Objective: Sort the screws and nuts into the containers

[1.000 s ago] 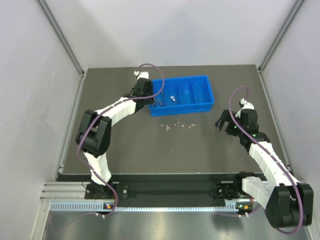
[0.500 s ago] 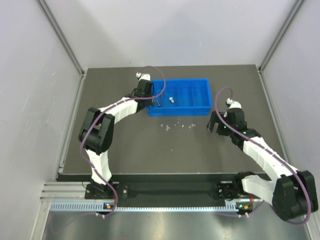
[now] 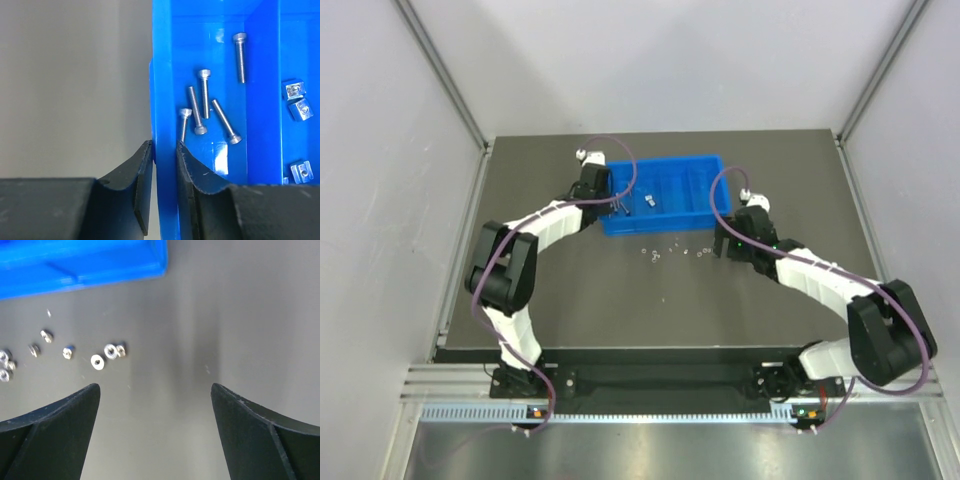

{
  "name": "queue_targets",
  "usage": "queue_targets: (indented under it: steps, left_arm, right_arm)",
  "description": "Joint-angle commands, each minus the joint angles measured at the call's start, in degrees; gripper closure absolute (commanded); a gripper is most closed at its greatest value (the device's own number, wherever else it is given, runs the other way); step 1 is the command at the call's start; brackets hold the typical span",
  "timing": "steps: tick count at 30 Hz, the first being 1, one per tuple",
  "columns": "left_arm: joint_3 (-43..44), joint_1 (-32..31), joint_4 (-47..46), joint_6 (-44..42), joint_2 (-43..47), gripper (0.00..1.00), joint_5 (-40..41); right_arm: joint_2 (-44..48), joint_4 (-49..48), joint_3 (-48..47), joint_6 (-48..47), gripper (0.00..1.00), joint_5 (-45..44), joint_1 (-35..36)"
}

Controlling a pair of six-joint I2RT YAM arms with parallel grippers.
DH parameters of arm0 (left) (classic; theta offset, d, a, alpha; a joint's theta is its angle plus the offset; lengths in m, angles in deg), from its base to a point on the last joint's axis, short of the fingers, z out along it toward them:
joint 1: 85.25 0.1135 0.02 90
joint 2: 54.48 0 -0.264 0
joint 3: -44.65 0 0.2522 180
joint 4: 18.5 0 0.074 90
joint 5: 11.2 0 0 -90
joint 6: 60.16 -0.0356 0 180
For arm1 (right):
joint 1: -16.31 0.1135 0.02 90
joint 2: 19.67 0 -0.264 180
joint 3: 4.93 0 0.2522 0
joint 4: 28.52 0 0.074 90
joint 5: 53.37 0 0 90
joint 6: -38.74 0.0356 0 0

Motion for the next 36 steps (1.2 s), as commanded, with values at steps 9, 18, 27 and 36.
queue_targets:
  steps: [9, 18, 27, 36]
  left_arm:
    - [1.32, 0.53, 4.60, -0.14, 5.22, 0.49, -1.63]
    - [-1.12, -1.39, 6.54, 3.81, 17.43, 0.43, -4.36]
    - [-7.02, -4.04, 6.80, 4.52, 26.67, 0.43, -5.86]
    - [-8.78, -4.04, 7.07, 4.61, 26.68, 0.43, -5.76]
  right_arm:
    - [-7.22, -4.29, -6.79, 2.19, 0.26, -6.55, 1.90]
    - [-13.81, -1.92, -11.01, 0.70, 0.31, -9.36, 4.45]
    - [-18.03, -1.04, -12.95, -0.45, 0.38, -10.33, 5.24]
    - [-20.14, -0.78, -13.82, -0.36, 0.39, -10.33, 6.03]
